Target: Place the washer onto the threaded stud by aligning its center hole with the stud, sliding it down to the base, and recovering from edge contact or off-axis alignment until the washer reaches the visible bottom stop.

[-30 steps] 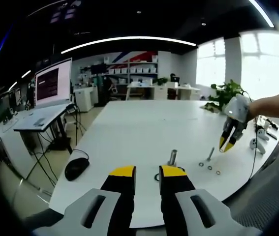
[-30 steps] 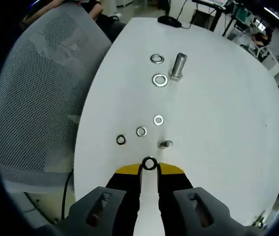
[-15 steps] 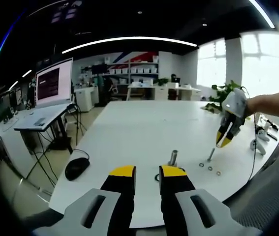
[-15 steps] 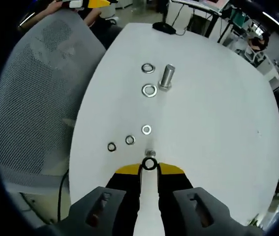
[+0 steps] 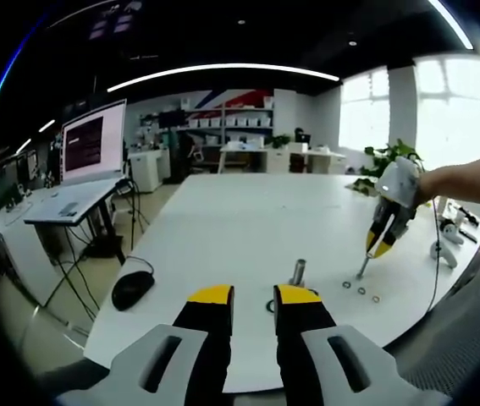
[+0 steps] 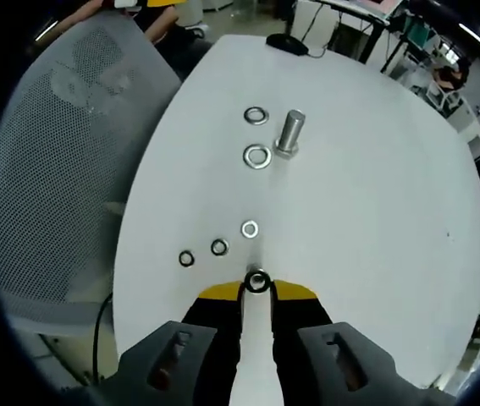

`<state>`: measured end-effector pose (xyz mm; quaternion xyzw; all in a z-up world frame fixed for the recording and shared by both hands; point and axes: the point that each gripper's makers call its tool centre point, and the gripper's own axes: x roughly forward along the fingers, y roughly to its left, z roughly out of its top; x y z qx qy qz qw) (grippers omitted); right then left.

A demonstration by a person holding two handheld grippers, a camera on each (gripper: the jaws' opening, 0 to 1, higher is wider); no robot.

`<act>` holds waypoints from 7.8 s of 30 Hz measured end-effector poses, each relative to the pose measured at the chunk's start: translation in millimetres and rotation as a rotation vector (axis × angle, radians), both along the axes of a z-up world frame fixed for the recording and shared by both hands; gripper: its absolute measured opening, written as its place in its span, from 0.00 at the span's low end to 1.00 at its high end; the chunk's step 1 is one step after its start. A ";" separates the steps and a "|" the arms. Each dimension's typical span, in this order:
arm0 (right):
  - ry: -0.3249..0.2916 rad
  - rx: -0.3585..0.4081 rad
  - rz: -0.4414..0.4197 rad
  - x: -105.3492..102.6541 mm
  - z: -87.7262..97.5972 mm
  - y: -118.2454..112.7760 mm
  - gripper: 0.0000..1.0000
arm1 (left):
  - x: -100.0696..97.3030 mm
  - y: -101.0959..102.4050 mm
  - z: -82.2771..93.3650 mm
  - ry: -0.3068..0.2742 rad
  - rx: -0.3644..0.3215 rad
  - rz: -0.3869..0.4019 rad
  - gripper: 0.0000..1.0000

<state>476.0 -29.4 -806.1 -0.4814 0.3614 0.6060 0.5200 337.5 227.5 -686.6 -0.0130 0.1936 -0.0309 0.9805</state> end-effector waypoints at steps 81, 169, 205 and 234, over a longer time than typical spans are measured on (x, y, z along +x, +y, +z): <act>0.065 -0.007 0.209 -34.2 -56.5 87.9 0.16 | 0.4 2.9 -3.5 0.021 0.001 0.011 0.15; 0.078 0.368 -0.446 10.2 -15.5 -15.7 0.23 | 0.1 3.5 -3.2 0.018 -0.002 0.009 0.15; 0.128 0.104 -0.133 -72.8 -53.5 -3.4 0.22 | 0.2 2.9 -2.1 0.012 -0.009 0.007 0.15; 0.080 0.067 -0.094 -69.4 -59.9 -1.4 0.14 | 0.5 3.2 -2.1 0.010 -0.011 0.007 0.15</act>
